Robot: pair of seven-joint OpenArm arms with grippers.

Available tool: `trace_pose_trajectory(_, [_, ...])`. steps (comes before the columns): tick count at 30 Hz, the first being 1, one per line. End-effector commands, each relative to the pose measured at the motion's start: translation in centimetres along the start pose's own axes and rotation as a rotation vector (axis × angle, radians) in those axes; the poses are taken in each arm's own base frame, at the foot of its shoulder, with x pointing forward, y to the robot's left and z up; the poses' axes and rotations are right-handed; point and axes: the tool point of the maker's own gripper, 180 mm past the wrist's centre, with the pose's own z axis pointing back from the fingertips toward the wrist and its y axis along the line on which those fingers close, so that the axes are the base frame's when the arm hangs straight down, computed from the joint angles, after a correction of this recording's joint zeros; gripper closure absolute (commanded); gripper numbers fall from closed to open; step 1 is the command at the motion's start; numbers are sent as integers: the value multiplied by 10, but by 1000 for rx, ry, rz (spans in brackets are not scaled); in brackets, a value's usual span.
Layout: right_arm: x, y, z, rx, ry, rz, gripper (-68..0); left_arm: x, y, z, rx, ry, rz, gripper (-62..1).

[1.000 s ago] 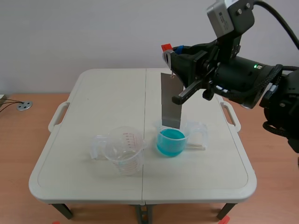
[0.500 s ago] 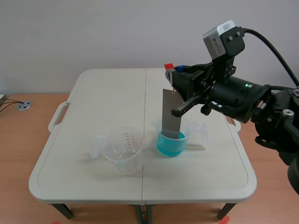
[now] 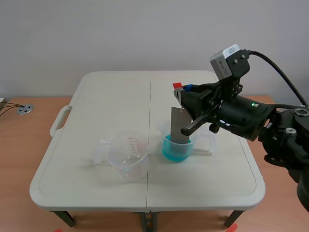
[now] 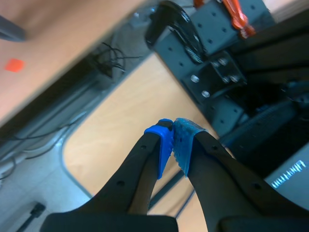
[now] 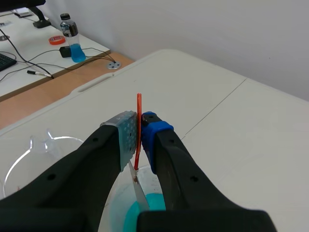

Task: Hold the metal plate by the orange handle, dip it into the blue solution, take it out and point at it, then put the plate back in the beaker on the left.
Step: 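Lower the plate into the blue solution, then hold the plate still in the solution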

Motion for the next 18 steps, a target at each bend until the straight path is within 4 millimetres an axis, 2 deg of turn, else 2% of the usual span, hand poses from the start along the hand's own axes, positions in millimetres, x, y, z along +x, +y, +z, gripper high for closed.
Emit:
trace_pose_trajectory(1, [13, -3, -4, 5, -41, 19, -11, -1, -2, 1, -9, -3, 4, -15])
trace_pose_trajectory(10, [4, -1, -2, 19, -19, 25, -11, -4, -3, 1, -9, 3, 5, -15])
trace_pose_trajectory(18, [5, -1, -2, 19, -22, 25, -11, -3, -3, 1, -9, 2, 6, -15])
